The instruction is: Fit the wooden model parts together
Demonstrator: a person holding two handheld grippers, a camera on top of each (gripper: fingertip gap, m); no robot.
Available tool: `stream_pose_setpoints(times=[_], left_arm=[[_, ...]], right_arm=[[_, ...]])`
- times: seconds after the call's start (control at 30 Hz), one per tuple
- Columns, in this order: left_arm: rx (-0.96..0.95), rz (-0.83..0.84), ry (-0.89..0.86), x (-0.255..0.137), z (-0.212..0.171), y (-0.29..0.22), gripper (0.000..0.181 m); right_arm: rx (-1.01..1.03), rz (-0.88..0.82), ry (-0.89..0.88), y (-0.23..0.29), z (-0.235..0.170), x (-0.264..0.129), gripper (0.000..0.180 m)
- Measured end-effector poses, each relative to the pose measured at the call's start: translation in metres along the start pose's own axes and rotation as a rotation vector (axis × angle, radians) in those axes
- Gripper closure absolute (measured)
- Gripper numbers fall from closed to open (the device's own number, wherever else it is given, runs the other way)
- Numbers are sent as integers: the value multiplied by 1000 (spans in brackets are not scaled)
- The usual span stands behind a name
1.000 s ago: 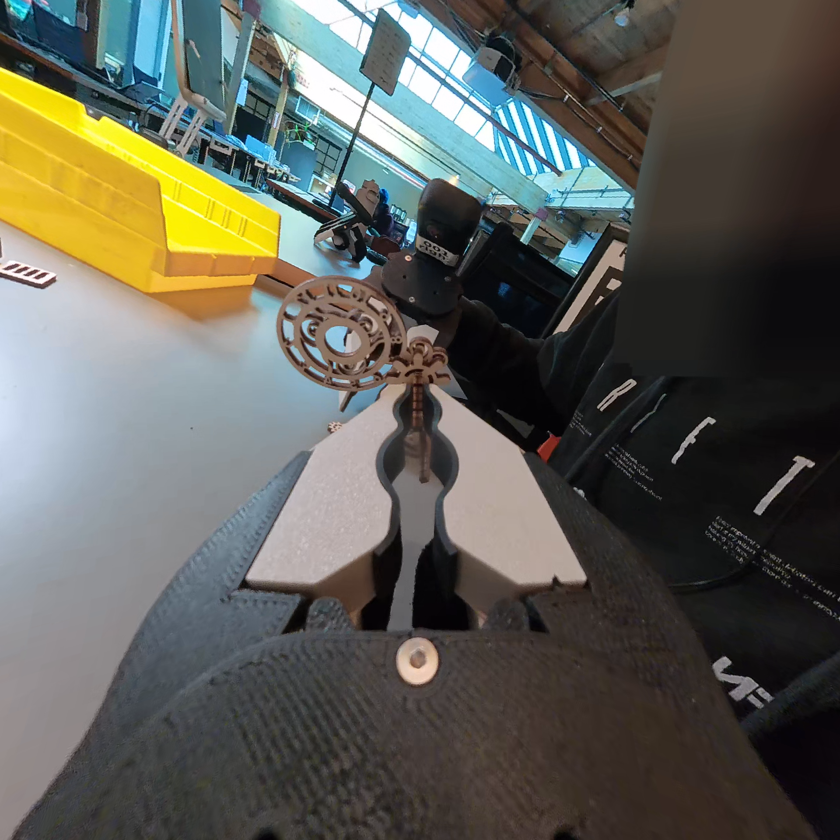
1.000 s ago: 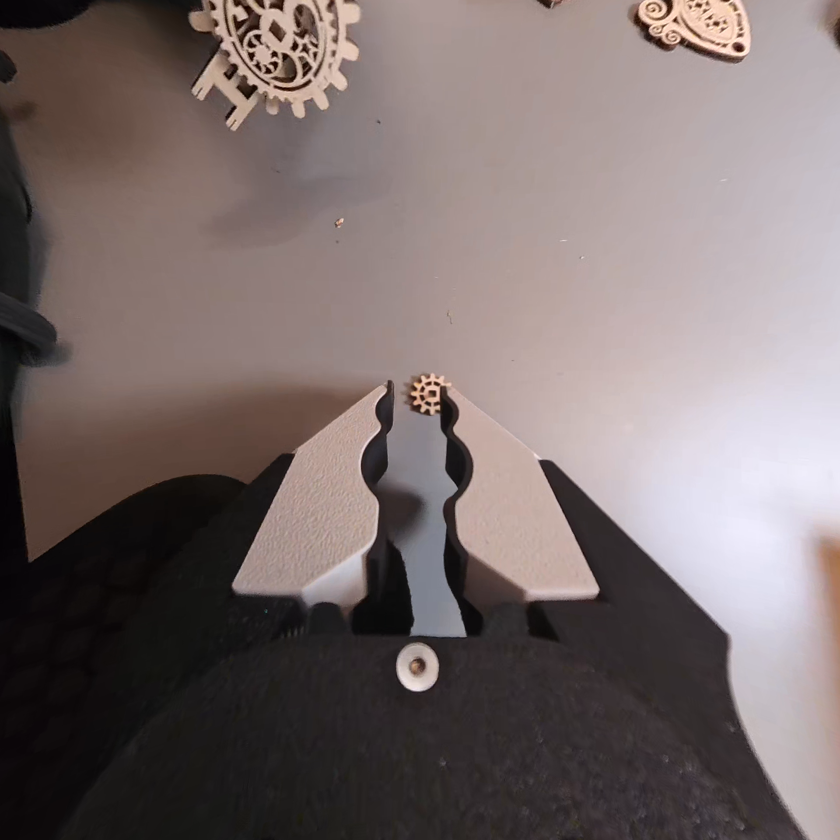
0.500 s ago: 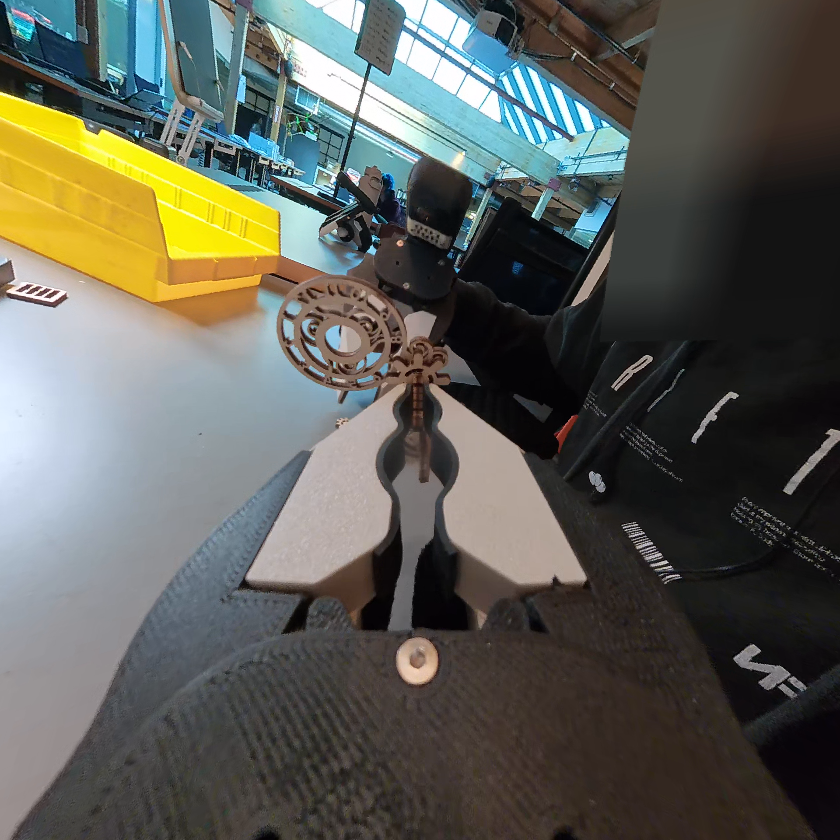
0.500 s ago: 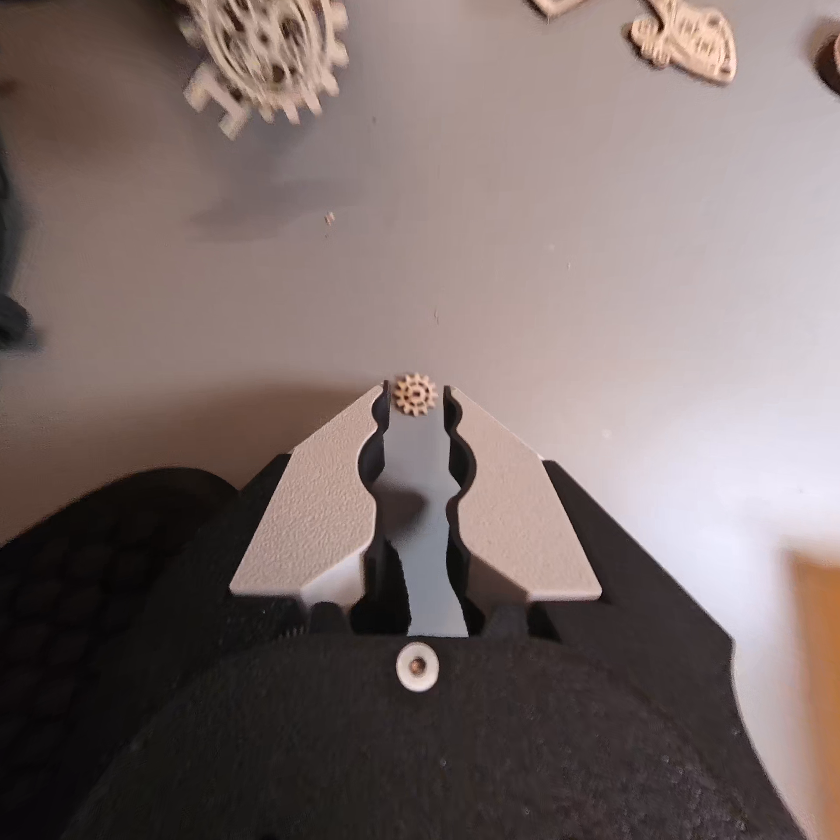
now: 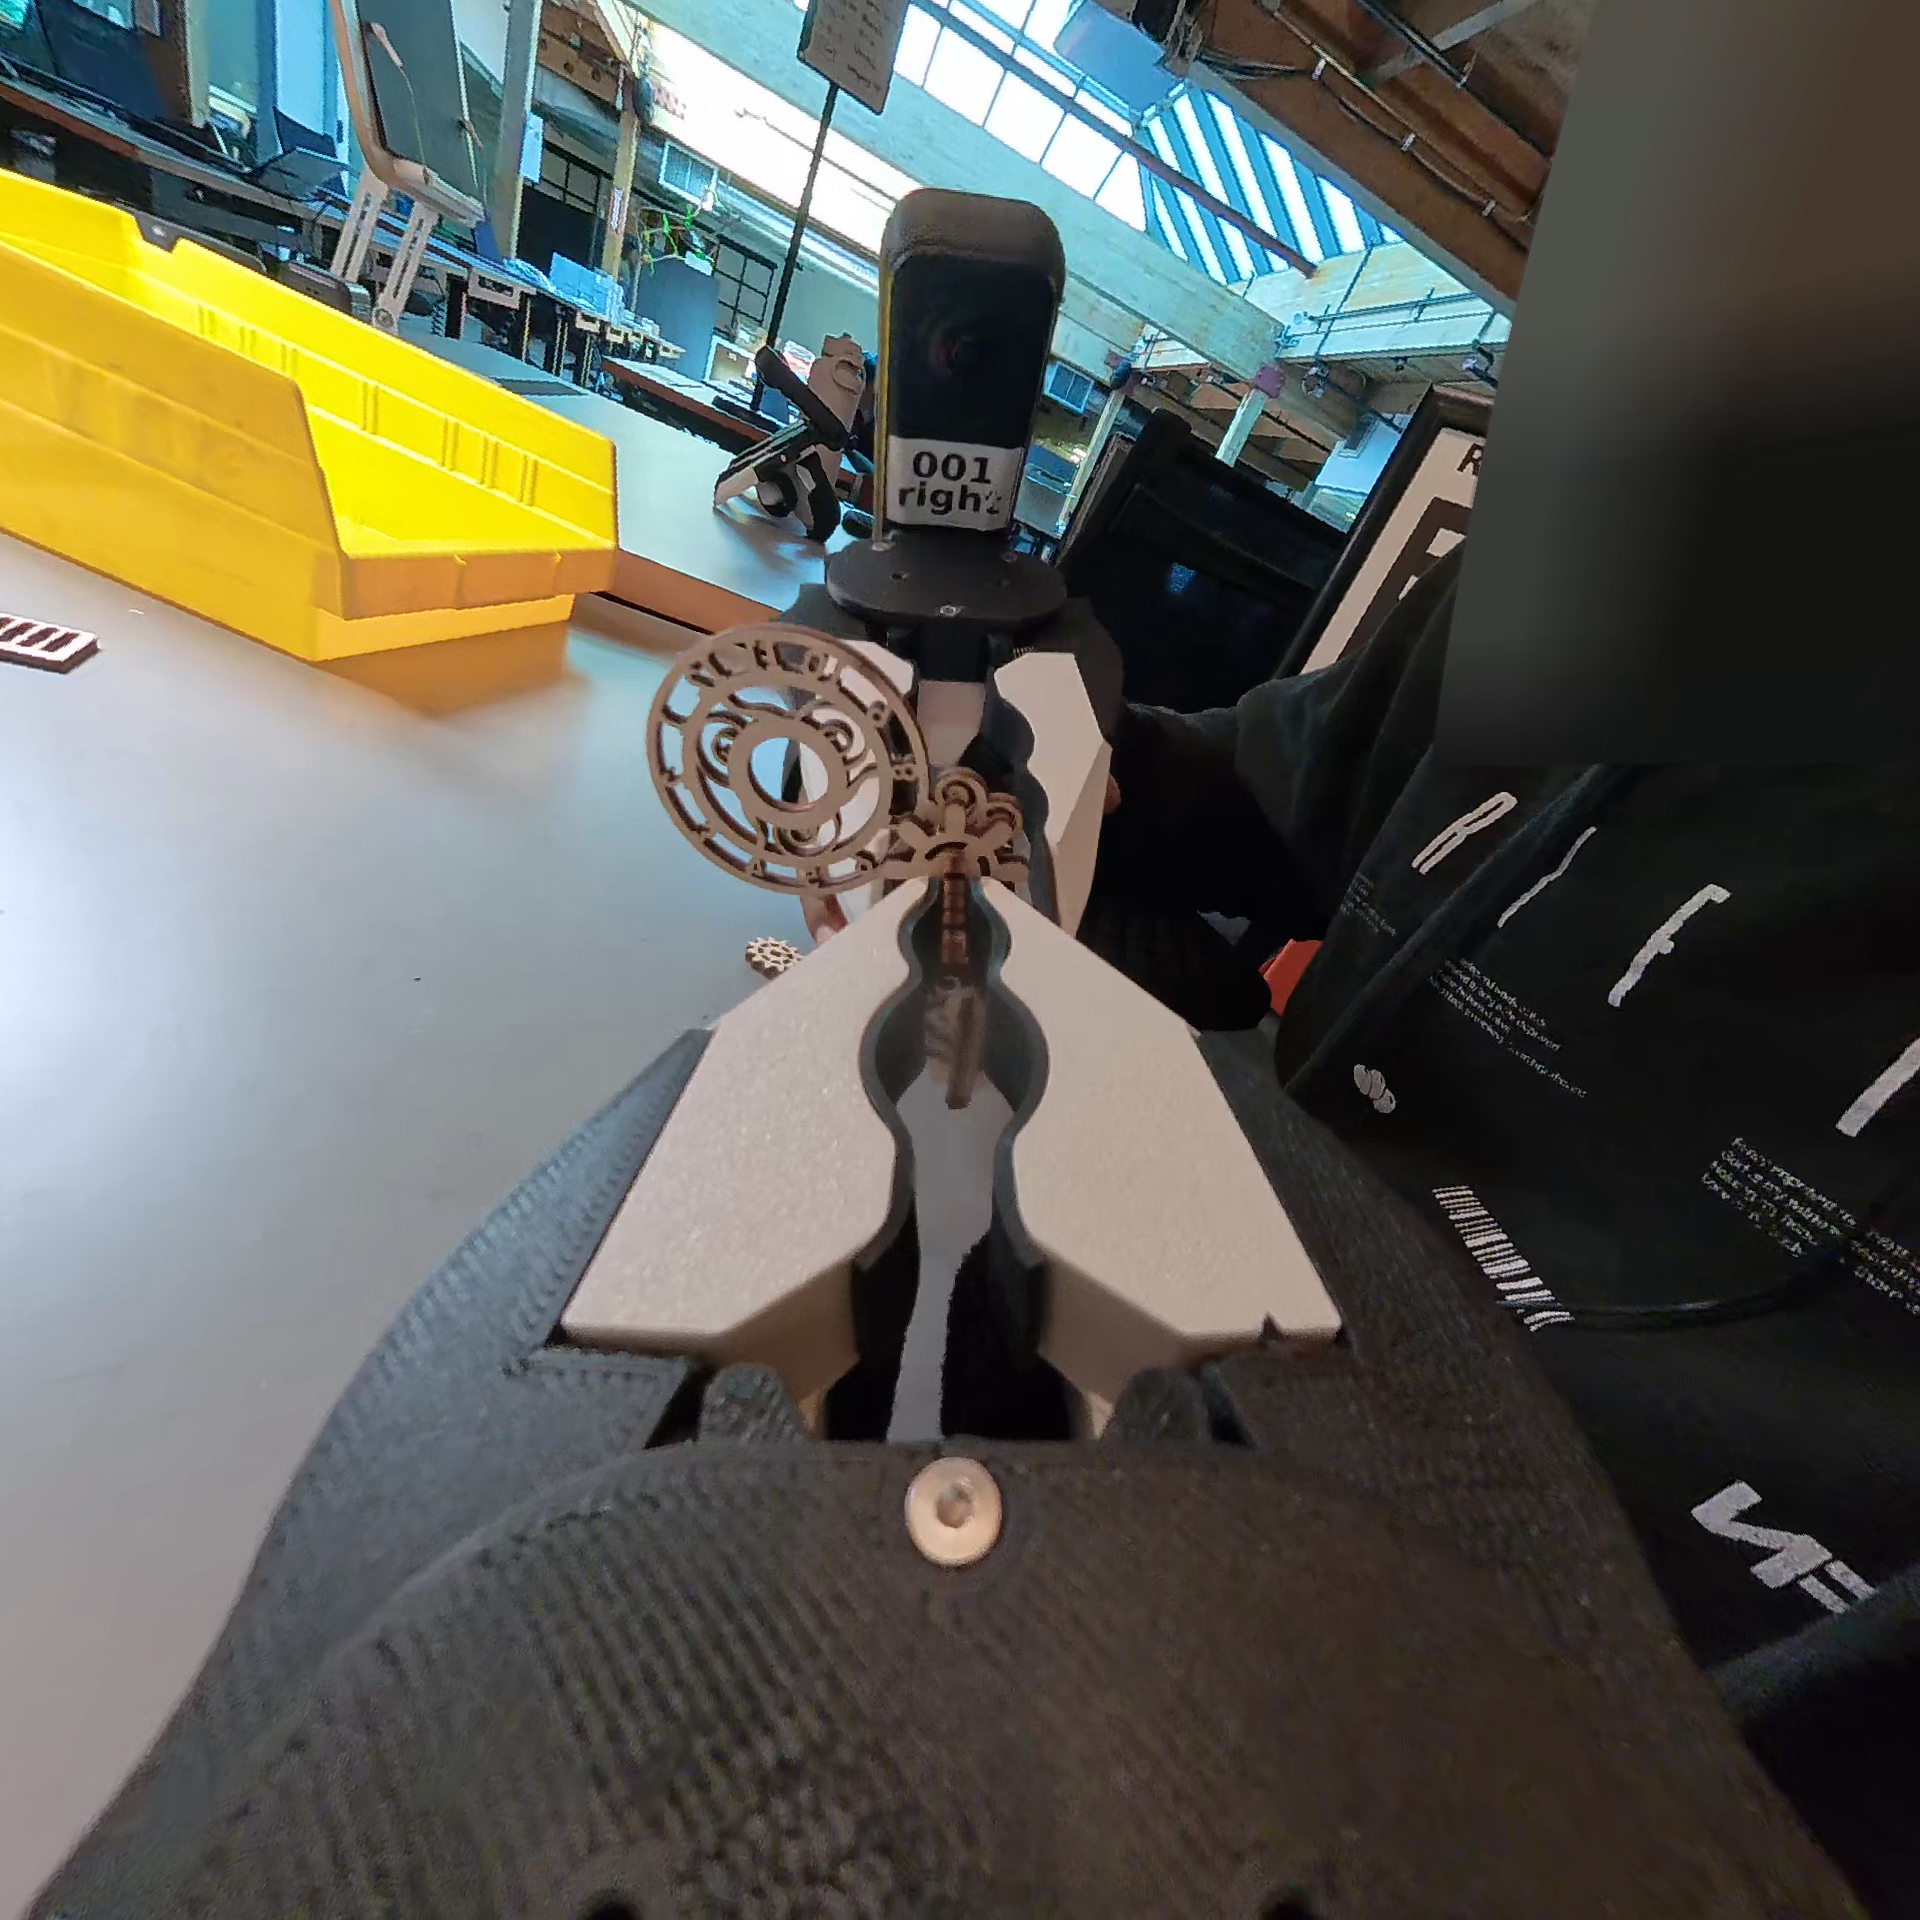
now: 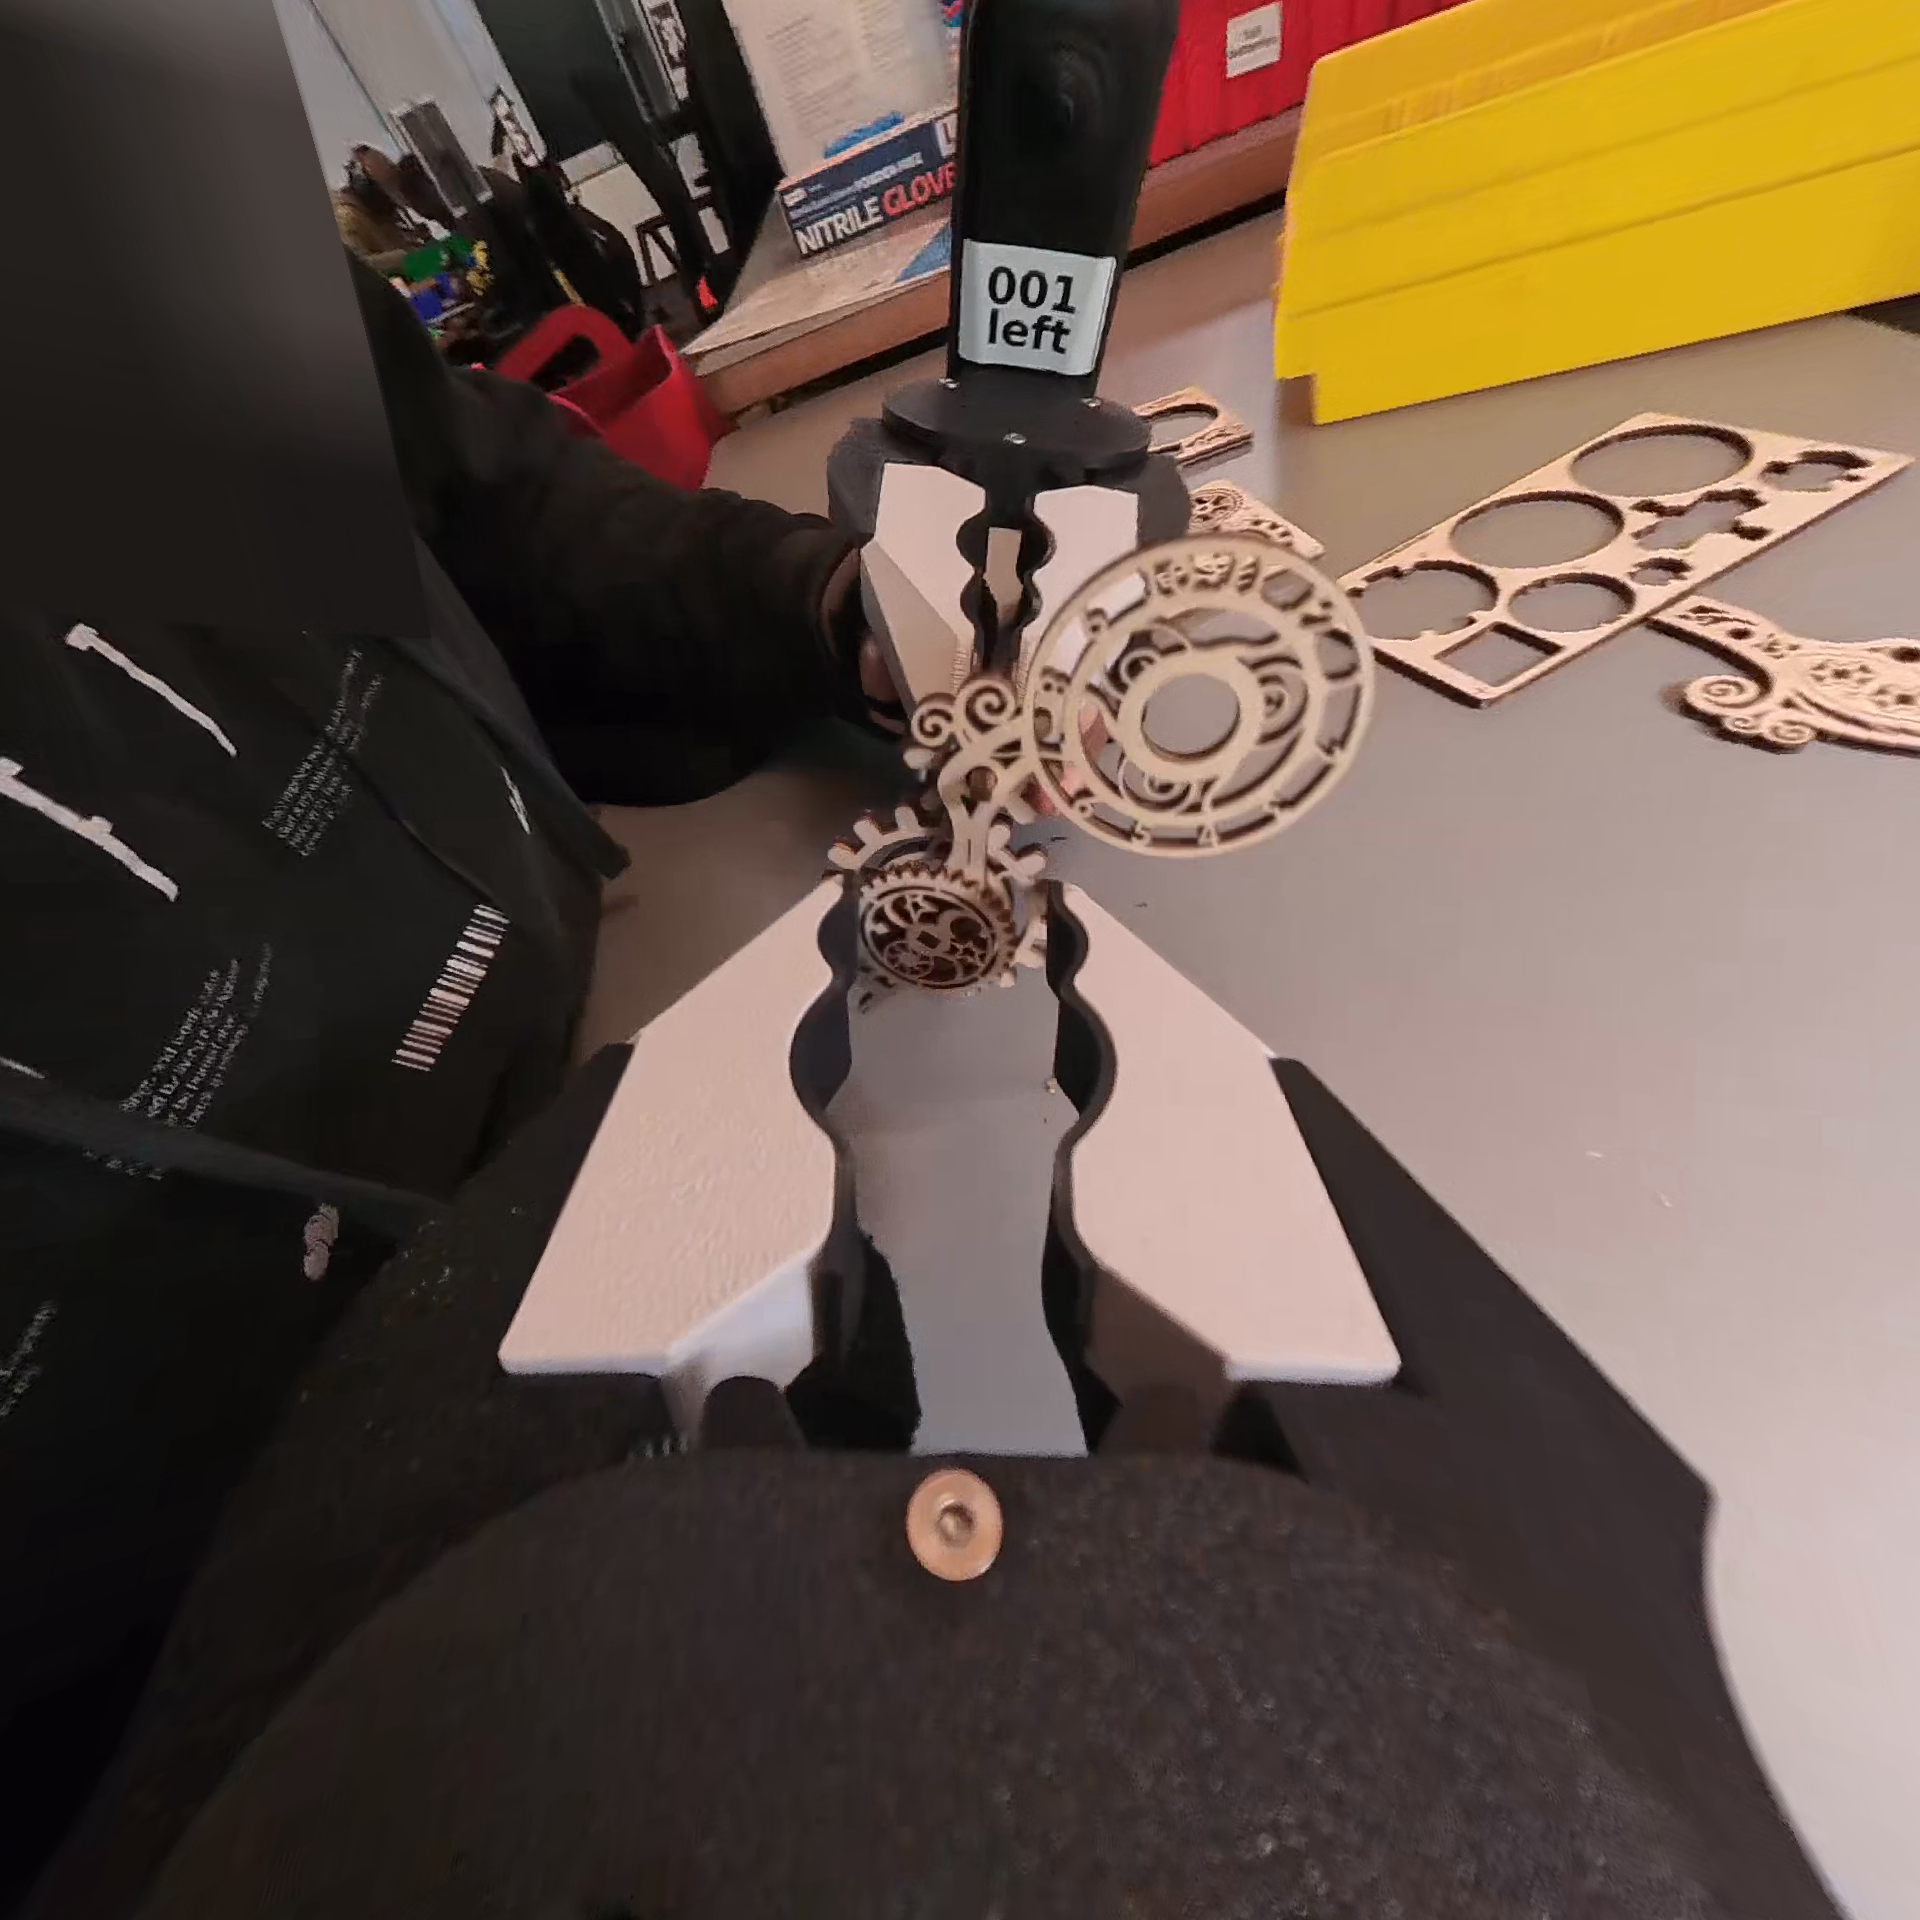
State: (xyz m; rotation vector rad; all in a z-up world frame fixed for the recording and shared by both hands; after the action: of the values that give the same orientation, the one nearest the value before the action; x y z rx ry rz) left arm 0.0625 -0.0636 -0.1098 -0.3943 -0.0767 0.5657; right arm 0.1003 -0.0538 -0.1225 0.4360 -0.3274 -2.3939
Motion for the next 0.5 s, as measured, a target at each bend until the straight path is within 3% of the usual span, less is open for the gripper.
stream_pose_setpoints(times=[0.5], left_arm=[[103,29,-24,0,3,-3,179]], right_arm=[[311,223,-125,9,2,8,147]])
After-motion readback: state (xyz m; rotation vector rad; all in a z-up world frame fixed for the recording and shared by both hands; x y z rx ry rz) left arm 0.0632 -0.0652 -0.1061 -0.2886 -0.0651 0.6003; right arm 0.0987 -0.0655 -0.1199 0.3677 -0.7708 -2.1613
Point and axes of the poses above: each gripper's, where its closed fingertips meet, x out along the fingers, z out of its top, y = z × x across the jaws, the point moved 2 cm from there along -x, back along the fingers, and after that the axes turned 11 degrees about z, right-handed, at the moved point
